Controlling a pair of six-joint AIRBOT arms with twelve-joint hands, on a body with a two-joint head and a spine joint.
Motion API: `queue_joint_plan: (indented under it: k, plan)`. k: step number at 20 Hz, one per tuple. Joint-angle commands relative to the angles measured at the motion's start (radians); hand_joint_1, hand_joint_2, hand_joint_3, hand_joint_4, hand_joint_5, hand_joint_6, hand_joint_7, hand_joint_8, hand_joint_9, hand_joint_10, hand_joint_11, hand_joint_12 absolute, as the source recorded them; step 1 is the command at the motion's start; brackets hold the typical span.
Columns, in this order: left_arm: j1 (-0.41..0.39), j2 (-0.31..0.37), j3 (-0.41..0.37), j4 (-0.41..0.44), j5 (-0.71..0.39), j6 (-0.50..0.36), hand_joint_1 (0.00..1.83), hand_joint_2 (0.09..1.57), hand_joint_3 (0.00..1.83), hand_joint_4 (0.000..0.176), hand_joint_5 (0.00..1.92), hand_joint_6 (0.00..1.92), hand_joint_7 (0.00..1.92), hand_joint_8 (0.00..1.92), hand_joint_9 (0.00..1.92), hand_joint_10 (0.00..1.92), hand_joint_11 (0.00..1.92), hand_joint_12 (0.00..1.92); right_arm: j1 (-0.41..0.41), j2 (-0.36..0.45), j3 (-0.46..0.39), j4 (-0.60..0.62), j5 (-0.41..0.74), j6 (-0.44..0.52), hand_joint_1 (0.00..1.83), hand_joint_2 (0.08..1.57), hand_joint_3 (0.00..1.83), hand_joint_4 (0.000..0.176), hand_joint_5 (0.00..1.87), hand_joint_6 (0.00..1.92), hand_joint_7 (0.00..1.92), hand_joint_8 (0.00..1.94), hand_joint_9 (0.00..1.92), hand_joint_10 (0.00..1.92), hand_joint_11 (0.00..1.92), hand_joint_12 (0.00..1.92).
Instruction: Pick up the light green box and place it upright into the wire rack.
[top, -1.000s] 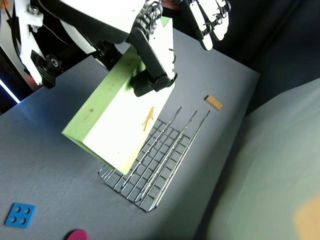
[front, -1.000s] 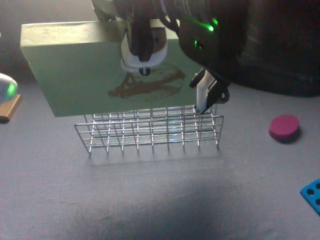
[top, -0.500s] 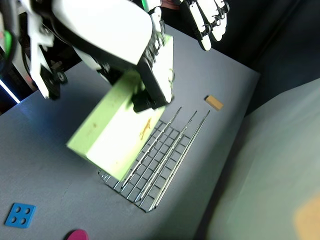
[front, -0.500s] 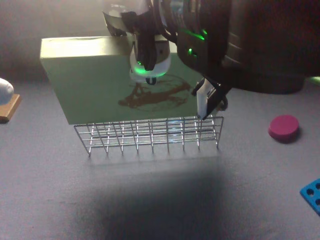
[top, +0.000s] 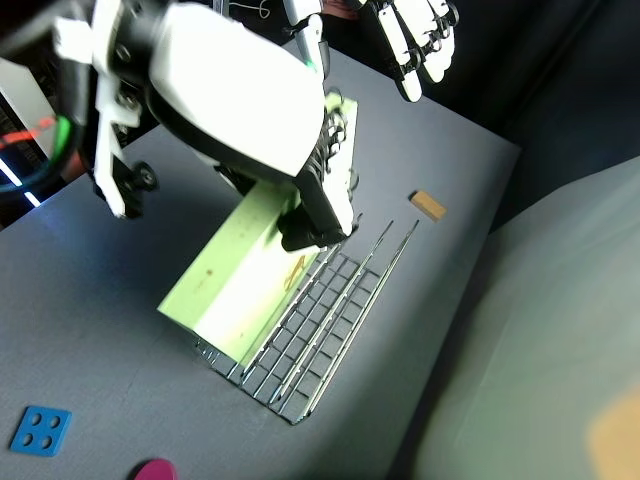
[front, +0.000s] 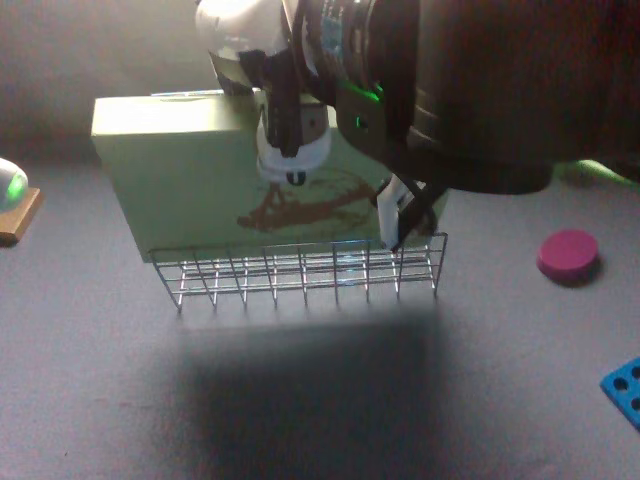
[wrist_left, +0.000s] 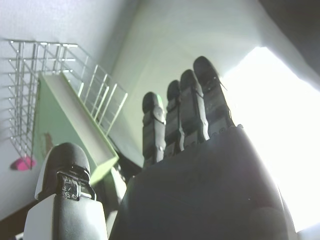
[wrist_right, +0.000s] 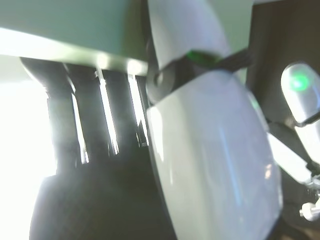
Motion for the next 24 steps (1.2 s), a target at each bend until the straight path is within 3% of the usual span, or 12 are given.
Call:
queue_joint_plan:
  k: [1,13,14,15,16,17,24]
  plan:
    - [-0.007,0.001,-0.002,0.072,-0.049,0.004,0.23,1.2,0.0,0.065,0.22,0.0,0.12,0.0,0.09,0.0,0.0,0.44,0.0,-0.005,0.004,-0.08,0.027,-0.001,1.36,1.17,0.0,0.0,0.76,1.11,0.94,1.09,0.81,1.45,0.68,1.55]
    - [-0.007,0.001,-0.003,0.072,-0.042,0.004,0.23,1.2,0.0,0.063,0.22,0.0,0.11,0.0,0.1,0.0,0.0,0.38,-0.093,-0.047,0.057,-0.123,0.032,-0.006,1.36,1.18,0.0,0.0,0.74,1.12,0.92,1.13,0.79,1.48,0.68,1.55]
    - [-0.008,0.001,-0.003,0.072,-0.042,0.004,0.23,1.2,0.0,0.063,0.21,0.0,0.1,0.0,0.1,0.0,0.0,0.36,-0.098,-0.05,0.059,-0.125,0.032,-0.006,1.25,1.16,0.0,0.0,0.8,1.1,0.98,1.14,0.8,1.28,0.68,1.55]
    - [-0.008,0.001,-0.003,0.071,-0.04,0.004,0.23,1.2,0.0,0.063,0.21,0.0,0.1,0.0,0.1,0.0,0.0,0.35,-0.104,-0.052,0.061,-0.126,0.037,-0.007,1.23,1.15,0.0,0.0,0.82,1.09,0.99,1.14,0.82,1.2,0.68,1.54]
    - [-0.008,0.001,-0.003,0.071,-0.04,0.004,0.23,1.2,0.0,0.063,0.21,0.0,0.1,0.0,0.1,0.0,0.0,0.35,-0.109,-0.054,0.063,-0.13,0.042,-0.007,1.33,1.17,0.0,0.0,0.77,1.1,0.94,1.11,0.81,1.41,0.68,1.54]
    - [-0.008,0.001,-0.003,0.071,-0.04,0.004,0.23,1.2,0.0,0.063,0.21,0.0,0.1,0.0,0.1,0.0,0.0,0.36,-0.112,-0.057,0.067,-0.134,0.044,-0.009,1.35,1.18,0.0,0.0,0.75,1.11,0.93,1.12,0.8,1.46,0.67,1.55]
    - [-0.009,0.001,-0.003,0.067,-0.04,0.004,0.23,1.2,0.0,0.063,0.21,0.0,0.11,0.0,0.1,0.0,0.0,0.45,-0.116,-0.066,0.082,-0.134,0.049,-0.021,1.36,1.18,0.0,0.0,0.76,1.12,0.94,1.1,0.78,1.49,0.67,1.59]
